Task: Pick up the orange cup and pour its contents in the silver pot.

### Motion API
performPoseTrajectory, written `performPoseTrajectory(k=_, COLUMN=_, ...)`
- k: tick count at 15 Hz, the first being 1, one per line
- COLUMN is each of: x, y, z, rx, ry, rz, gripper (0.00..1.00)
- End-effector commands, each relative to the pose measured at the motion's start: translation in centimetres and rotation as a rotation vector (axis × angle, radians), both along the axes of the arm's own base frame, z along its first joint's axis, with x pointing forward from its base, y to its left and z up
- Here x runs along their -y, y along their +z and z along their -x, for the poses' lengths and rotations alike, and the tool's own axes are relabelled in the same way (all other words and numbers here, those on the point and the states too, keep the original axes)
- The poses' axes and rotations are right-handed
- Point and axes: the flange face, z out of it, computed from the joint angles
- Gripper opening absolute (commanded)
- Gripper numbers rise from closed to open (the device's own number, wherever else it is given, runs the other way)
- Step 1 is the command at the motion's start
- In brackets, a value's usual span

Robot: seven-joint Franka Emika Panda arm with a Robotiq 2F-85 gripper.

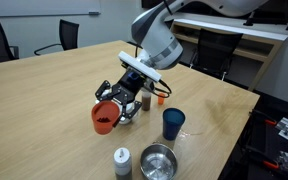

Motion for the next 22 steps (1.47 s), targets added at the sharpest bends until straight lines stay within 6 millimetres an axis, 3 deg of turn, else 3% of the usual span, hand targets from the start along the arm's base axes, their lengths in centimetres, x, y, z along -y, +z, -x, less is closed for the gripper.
performPoseTrajectory(k=1, x=2.6, y=3.4, z=3.4, rx=0.021, ry=0.009, rz=0.112, gripper=0.49)
performPoseTrajectory(k=6, x=7.0, y=5.7, z=7.0, rx=0.061, ry=0.007, rz=0.235, gripper=0.49)
performPoseTrajectory(k=10, x=8.0, y=5.5, z=8.5, rx=0.090, ry=0.081, rz=0.326, gripper=0.49)
performPoseTrajectory(k=16, x=5.6, y=4.0, z=9.2, rx=0.198, ry=0.330, rz=0.511, gripper=0.49)
performPoseTrajectory(k=22, x=1.4, y=3.3, z=7.8, rx=0.365, ry=0.510, rz=0.694, gripper=0.49)
